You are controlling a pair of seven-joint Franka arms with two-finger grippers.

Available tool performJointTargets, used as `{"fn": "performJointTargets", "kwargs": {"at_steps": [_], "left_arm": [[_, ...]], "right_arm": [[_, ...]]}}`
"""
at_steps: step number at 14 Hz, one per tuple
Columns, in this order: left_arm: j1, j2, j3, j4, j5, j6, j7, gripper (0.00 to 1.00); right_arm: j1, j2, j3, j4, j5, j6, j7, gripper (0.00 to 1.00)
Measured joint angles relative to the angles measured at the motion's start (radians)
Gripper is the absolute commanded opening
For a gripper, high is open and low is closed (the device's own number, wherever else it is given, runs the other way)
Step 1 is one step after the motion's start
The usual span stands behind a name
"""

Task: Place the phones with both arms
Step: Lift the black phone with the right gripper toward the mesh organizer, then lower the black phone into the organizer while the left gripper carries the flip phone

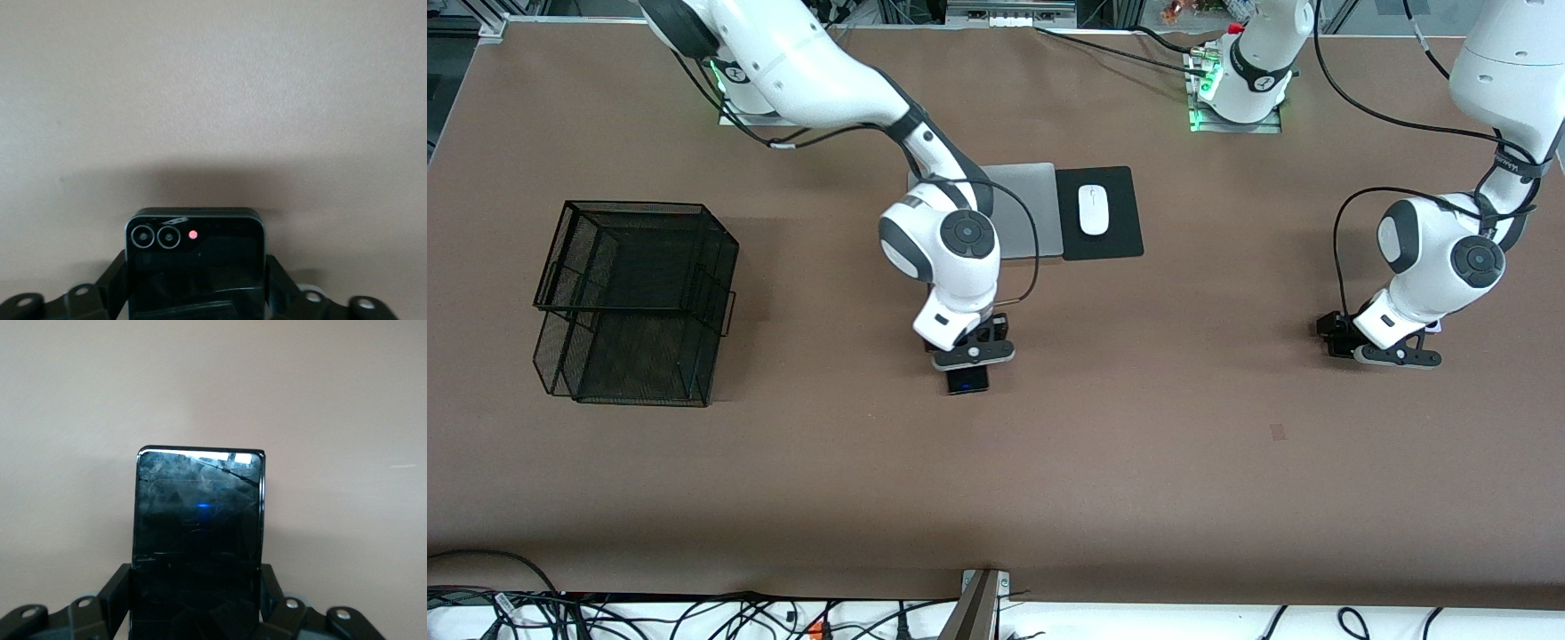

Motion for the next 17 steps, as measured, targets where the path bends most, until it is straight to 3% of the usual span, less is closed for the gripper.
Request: {"fn": "performJointTargets", "kwargs": {"at_steps": [2, 7, 9, 11, 14, 17], "left_arm": [[0.000, 0.000, 0.000, 0.003, 0.000, 0.000, -0.002, 0.36], [-0.011, 0.014, -0.001, 0.032, 0.000, -0.008, -0.037, 0.34], [-0.040, 0.018, -0.006, 0.081, 0.000, -0.078, -0.071, 0.33], [-0.074, 0.015, -0.011, 0.150, 0.000, -0.174, -0.108, 0.33], [-0.158, 0.009, -0.018, 0.245, 0.000, -0.288, -0.228, 0.28], [-0.274, 0.009, -0.023, 0.273, 0.000, -0.307, -0.373, 0.28]], "right_arm": [[-0.020, -0.117, -0.029, 0.002, 0.001, -0.175, -0.001, 0.07], [-0.162, -0.320, -0.066, -0.013, 0.066, -0.429, -0.164, 0.07], [-0.196, -0.381, -0.149, -0.055, 0.145, -0.456, -0.300, 0.07], [-0.205, -0.437, -0.269, -0.116, 0.242, -0.463, -0.447, 0.07], [-0.211, -0.505, -0.425, -0.225, 0.278, -0.463, -0.638, 0.06], [-0.213, -0.545, -0.541, -0.337, 0.296, -0.413, -0.775, 0.05]]}}
